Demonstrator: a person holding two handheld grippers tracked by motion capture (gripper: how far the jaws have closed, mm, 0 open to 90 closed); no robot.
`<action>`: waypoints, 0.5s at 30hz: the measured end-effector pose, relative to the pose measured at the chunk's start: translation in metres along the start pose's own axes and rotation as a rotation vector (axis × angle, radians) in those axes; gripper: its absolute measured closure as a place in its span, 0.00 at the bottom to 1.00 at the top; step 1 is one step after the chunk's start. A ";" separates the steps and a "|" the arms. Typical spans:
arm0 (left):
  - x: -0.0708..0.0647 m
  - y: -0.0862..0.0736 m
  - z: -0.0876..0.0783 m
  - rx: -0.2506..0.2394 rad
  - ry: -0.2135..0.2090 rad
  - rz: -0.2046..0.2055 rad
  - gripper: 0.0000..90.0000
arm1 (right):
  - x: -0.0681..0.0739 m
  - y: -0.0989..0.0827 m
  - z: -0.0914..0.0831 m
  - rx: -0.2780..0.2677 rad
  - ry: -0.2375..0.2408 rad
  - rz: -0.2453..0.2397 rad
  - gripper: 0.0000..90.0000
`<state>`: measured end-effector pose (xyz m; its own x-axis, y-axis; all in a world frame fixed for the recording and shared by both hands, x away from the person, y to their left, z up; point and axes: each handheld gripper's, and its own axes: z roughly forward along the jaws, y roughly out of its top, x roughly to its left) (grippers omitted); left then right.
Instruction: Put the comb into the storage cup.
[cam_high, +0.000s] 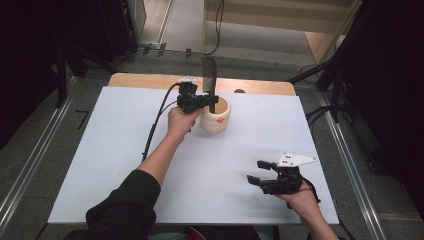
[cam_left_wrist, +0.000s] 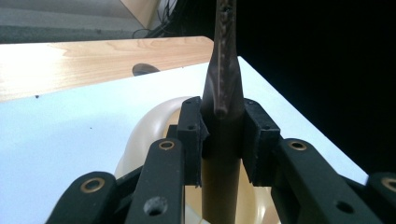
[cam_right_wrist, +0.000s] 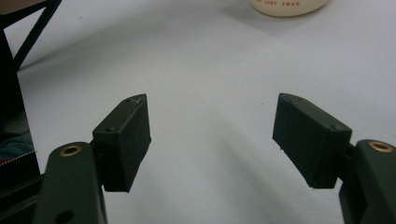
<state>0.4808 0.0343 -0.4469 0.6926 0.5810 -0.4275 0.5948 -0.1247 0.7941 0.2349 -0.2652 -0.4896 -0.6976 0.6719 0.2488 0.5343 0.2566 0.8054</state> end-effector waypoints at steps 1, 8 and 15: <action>0.000 -0.001 0.001 0.006 0.000 0.002 0.81 | 0.000 0.000 0.000 0.002 0.000 -0.001 0.29; 0.000 -0.002 0.002 0.016 -0.003 0.013 0.80 | 0.000 0.000 0.000 0.002 0.000 -0.002 0.29; -0.004 0.000 -0.003 0.018 0.035 0.091 0.46 | 0.000 0.000 0.000 -0.001 0.001 -0.004 0.29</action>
<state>0.4765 0.0340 -0.4443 0.7299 0.5939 -0.3383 0.5371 -0.1924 0.8213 0.2352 -0.2651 -0.4896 -0.7001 0.6702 0.2462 0.5313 0.2586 0.8067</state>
